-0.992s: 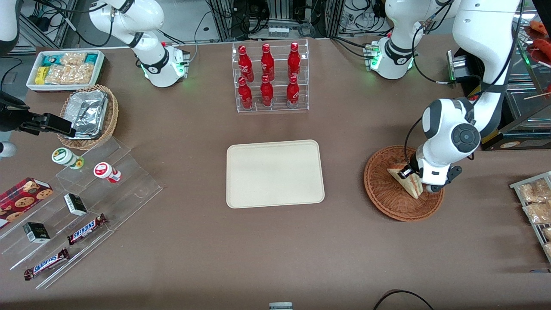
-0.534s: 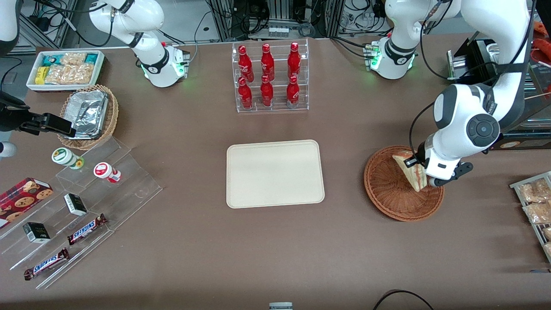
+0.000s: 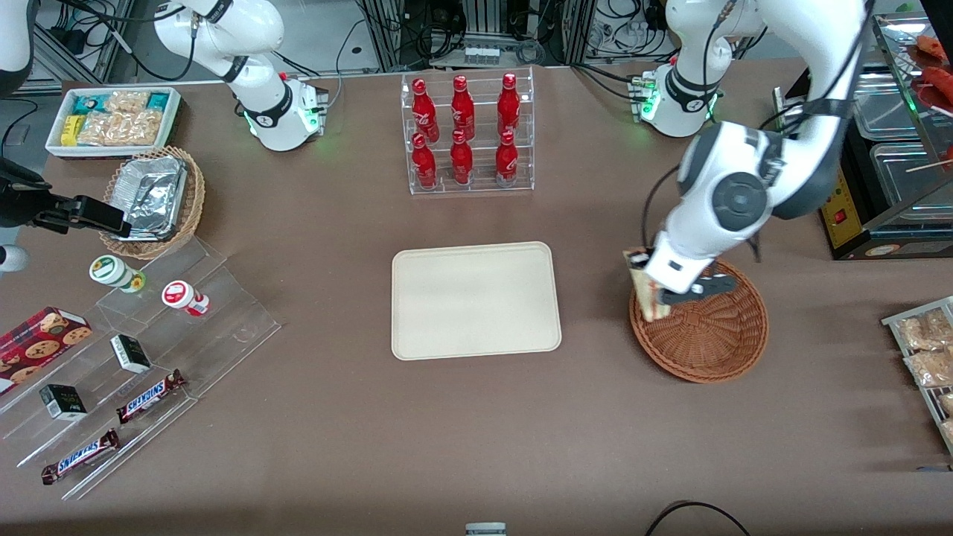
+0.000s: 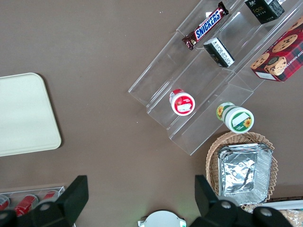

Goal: Place sandwich from basket to tray
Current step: 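Lift the sandwich and carry it with the left gripper over the tray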

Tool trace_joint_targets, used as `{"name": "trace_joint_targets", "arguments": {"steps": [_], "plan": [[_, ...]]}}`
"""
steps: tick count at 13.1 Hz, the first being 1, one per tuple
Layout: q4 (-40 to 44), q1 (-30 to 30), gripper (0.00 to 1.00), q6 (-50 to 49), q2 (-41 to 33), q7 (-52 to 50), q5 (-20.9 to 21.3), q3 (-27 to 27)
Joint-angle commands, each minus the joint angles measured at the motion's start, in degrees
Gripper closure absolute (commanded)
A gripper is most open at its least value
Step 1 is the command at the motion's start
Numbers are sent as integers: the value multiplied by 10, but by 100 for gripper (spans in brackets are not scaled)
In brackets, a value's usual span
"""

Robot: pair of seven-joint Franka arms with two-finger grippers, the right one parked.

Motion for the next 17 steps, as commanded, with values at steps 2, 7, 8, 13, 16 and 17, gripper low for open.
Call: {"name": "trace_joint_targets", "arguments": {"steps": [2, 7, 8, 13, 16, 17], "plan": [[73, -65, 100, -6, 69, -9, 26, -25], [191, -164, 100, 2, 177, -73, 31, -24], [209, -178, 100, 14, 195, -78, 32, -23], [290, -256, 100, 65, 294, -256, 165, -21], [336, -274, 100, 65, 334, -272, 168, -21], [336, -275, 100, 66, 339, -272, 168, -21]]}}
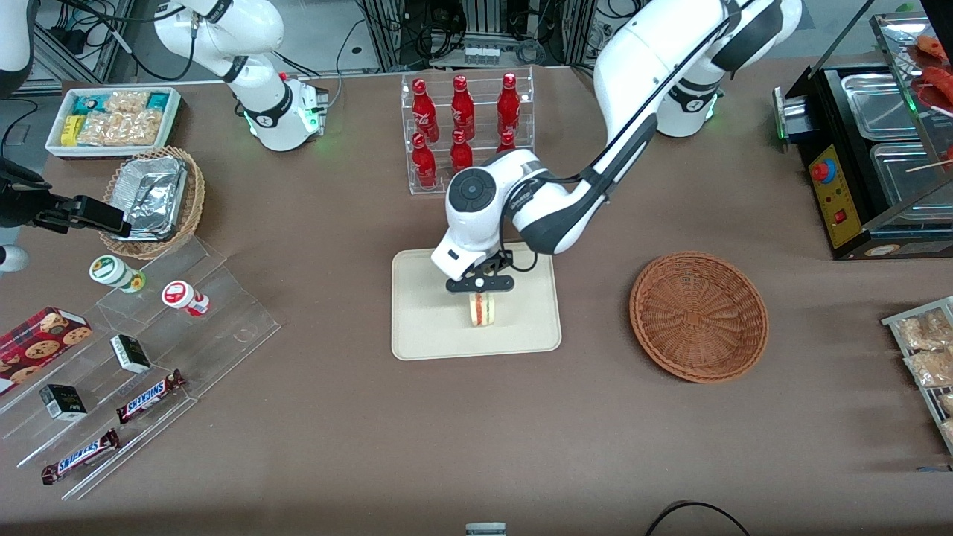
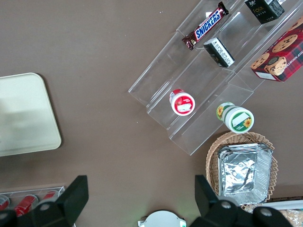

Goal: Place sandwich from basket to tray
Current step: 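Lower the sandwich onto the tray and open the left gripper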

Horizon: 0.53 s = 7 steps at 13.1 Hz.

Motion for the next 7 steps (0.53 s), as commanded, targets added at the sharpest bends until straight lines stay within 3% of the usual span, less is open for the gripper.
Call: {"name": "trace_joint_targets", "arguments": {"steps": [1, 7], "plan": [[35, -13, 100, -5, 29, -14, 11, 5], [52, -12, 100, 5, 54, -16, 6, 5]]}}
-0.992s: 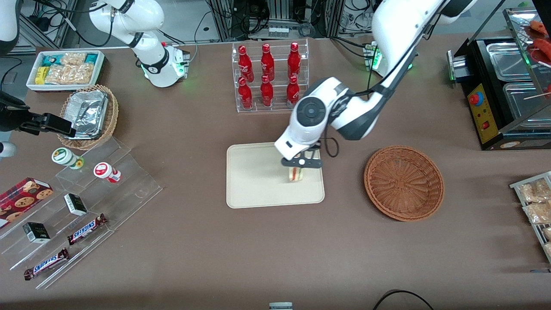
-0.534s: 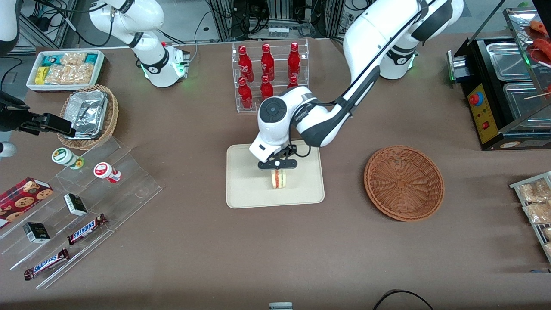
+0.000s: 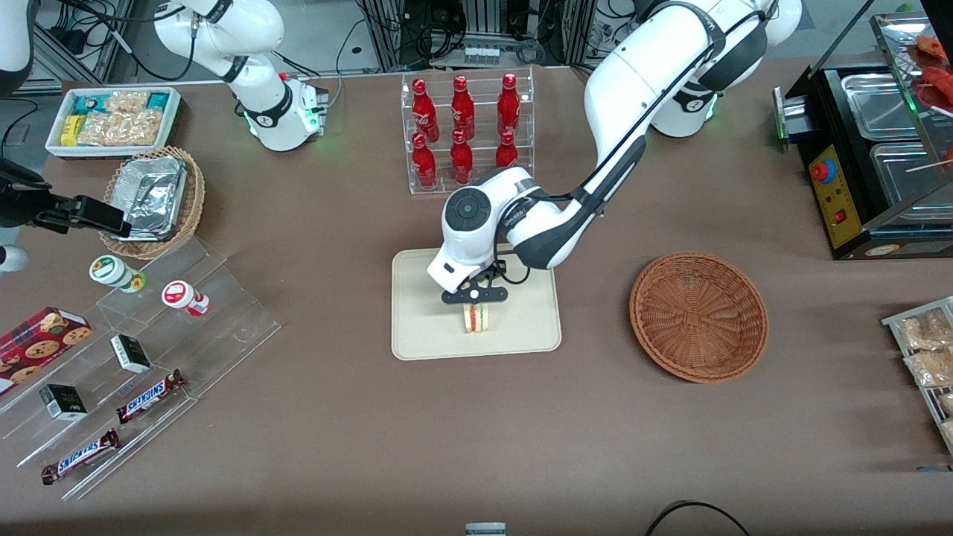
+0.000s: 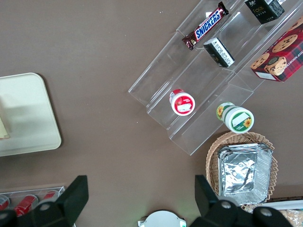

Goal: Place sandwich from basket to tray
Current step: 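Lower the sandwich onto the tray and open the left gripper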

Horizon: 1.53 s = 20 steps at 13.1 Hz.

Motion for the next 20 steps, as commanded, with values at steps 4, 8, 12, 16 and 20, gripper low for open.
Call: {"name": "trace_joint_targets", "arguments": {"steps": [4, 8, 12, 16, 20], "plan": [[20, -10, 100, -1, 17, -39, 5, 5], [25, -11, 72, -1, 22, -53, 5, 4], [25, -10, 0, -5, 17, -44, 6, 4], [26, -5, 0, -28, -19, -43, 5, 0], [25, -7, 0, -74, -77, -40, 2, -7]]}}
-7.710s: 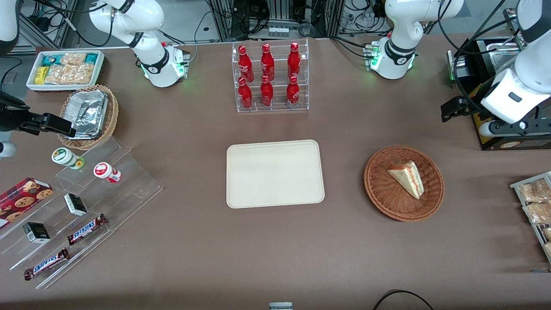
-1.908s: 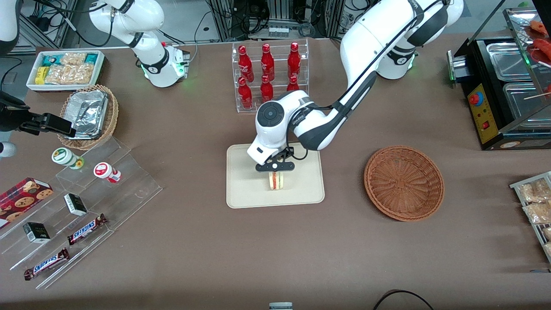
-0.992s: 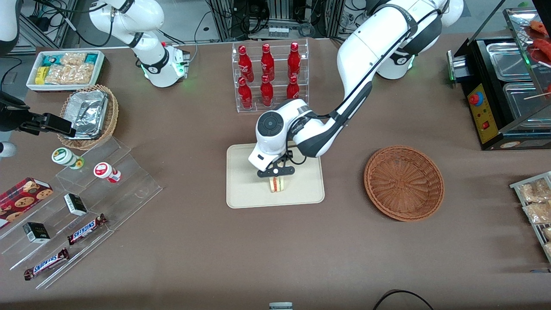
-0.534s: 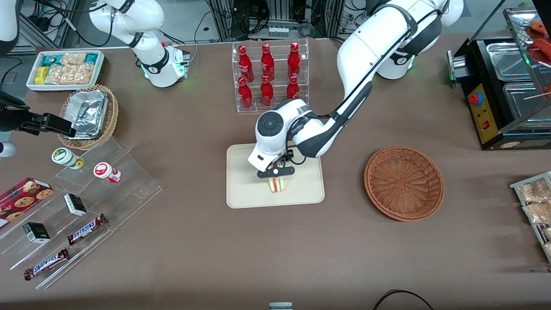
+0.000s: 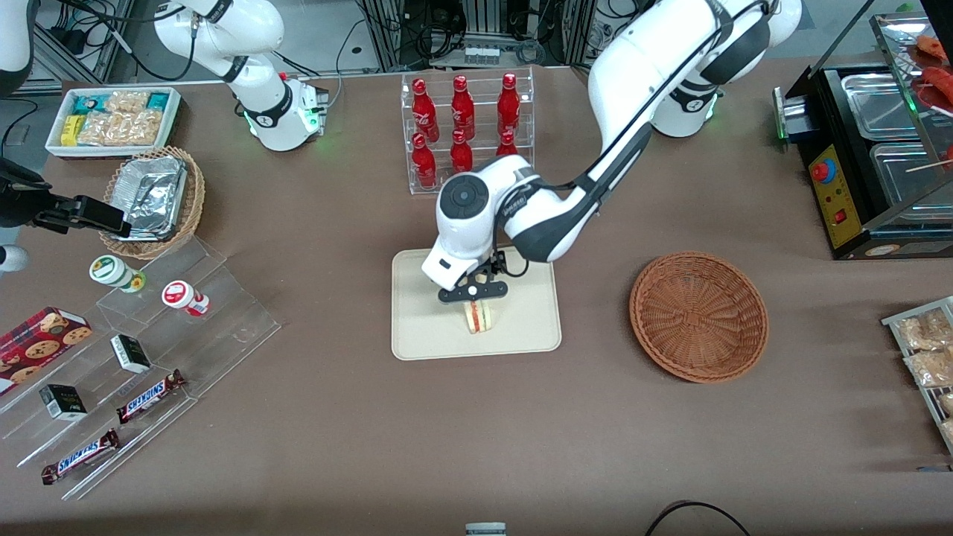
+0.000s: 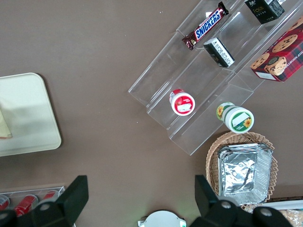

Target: Place sandwich from basket to tray

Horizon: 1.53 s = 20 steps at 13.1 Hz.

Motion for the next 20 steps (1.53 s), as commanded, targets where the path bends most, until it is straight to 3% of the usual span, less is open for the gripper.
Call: {"name": "trace_joint_targets", "arguments": {"steps": [1, 4, 7, 8, 11, 20], "plan": [[-5, -1, 0, -50, -45, 11, -2, -2], [1, 10, 0, -93, -85, 94, -16, 5], [-2, 74, 0, -133, -134, 99, -26, 2], [-4, 106, 0, -153, -150, 106, -51, 2], [-24, 155, 0, -203, -179, 223, -67, 2], [-149, 281, 0, -204, -290, 365, -109, 7]]}}
